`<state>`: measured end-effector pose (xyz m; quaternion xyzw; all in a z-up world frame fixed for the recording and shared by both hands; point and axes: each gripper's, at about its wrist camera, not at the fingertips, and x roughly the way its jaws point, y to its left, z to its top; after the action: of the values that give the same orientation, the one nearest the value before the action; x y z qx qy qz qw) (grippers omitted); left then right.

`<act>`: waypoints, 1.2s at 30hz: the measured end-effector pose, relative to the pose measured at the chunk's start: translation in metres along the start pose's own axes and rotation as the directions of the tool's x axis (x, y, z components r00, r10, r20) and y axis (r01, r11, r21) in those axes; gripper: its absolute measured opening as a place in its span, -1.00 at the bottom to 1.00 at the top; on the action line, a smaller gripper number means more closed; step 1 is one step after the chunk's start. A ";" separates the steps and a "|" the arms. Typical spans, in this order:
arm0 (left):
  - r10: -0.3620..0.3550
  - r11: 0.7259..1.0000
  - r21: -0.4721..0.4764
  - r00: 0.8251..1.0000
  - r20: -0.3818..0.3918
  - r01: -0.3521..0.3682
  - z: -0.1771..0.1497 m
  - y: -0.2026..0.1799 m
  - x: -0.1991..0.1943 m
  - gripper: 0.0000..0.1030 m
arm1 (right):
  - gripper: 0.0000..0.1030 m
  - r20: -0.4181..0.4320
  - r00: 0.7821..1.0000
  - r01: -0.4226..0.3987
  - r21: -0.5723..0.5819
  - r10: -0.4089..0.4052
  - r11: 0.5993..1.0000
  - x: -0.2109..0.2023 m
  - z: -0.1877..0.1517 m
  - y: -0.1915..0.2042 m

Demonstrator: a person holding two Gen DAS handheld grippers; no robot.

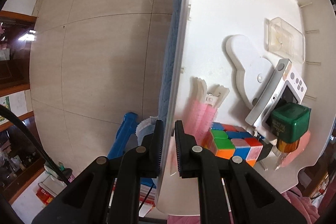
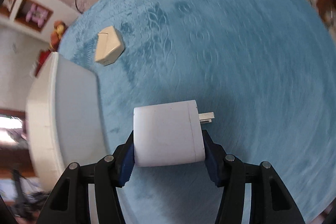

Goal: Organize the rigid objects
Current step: 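Carry the white charger cube into the tray and release it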

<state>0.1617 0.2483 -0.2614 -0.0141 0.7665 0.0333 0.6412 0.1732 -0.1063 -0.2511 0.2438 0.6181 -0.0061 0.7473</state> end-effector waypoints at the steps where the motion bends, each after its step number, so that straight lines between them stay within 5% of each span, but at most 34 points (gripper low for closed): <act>1: 0.000 1.000 0.003 1.000 0.003 0.000 -0.001 0.001 0.000 -0.79 | 0.11 -0.015 0.999 -0.032 0.036 0.033 0.999 -0.002 -0.007 -0.003; 5: -0.016 1.000 0.002 1.000 0.014 0.016 -0.005 0.004 -0.002 -0.79 | 0.11 -0.040 0.995 -0.088 0.095 0.092 0.992 -0.012 -0.035 -0.002; 12: -0.046 0.999 0.022 0.999 0.022 0.046 -0.014 0.010 -0.003 -0.78 | 0.11 -0.022 0.997 -0.076 0.009 0.077 0.997 -0.039 -0.074 0.023; 18: -0.057 0.997 0.054 0.998 0.006 0.056 -0.018 0.016 0.007 -0.79 | 0.11 0.130 0.987 -0.077 -0.109 0.091 0.991 -0.081 -0.095 0.051; 26: -0.081 0.992 0.102 0.997 0.004 0.080 -0.016 0.017 0.011 -0.78 | 0.11 0.281 0.944 -0.097 -0.257 0.171 0.961 -0.114 -0.115 0.083; 31: -0.089 0.987 0.134 0.996 0.007 0.087 -0.017 0.010 0.008 -0.78 | 0.11 0.285 0.934 -0.110 -0.346 0.216 0.932 -0.116 -0.132 0.107; 36: -0.105 0.981 0.162 0.994 0.005 0.103 -0.016 0.007 0.004 -0.78 | 0.11 0.227 0.955 -0.075 -0.443 0.193 0.893 -0.101 -0.151 0.138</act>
<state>0.1448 0.2547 -0.2625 -0.0019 0.7606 -0.0622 0.6463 0.0531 0.0417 -0.1260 0.1126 0.4802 0.1496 0.8570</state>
